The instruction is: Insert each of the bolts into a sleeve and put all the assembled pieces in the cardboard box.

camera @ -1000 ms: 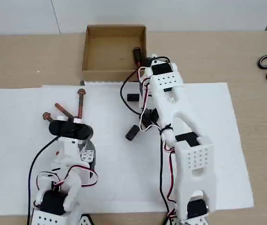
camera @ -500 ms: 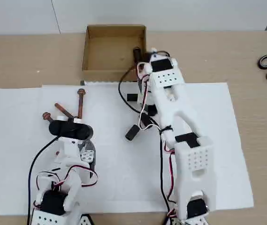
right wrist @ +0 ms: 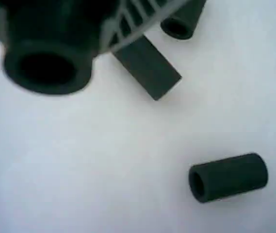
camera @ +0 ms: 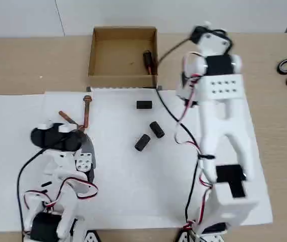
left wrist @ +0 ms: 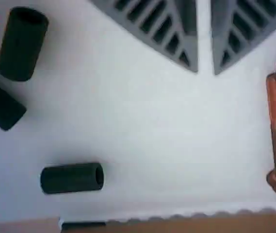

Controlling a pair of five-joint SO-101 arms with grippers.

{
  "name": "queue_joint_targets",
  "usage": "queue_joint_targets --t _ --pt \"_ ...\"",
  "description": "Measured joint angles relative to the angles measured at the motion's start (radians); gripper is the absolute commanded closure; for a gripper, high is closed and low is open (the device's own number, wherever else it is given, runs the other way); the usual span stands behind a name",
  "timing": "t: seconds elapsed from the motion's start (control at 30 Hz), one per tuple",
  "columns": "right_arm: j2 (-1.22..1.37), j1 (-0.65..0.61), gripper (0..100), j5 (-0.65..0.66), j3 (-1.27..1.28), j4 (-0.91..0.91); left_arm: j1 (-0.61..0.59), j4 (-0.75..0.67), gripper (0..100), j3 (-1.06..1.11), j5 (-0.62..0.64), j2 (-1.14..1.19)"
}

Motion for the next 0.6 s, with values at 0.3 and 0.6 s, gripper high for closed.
queue_joint_targets --t 0.3,0.6 --pt "-0.328 0.147 99.5 0.002 0.311 0.0 -0.051 0.164 99 -0.592 0.078 0.637" --pt "-0.529 0.325 99.5 0.003 0.577 -0.009 -0.216 0.285 99 -0.961 0.195 1.18"
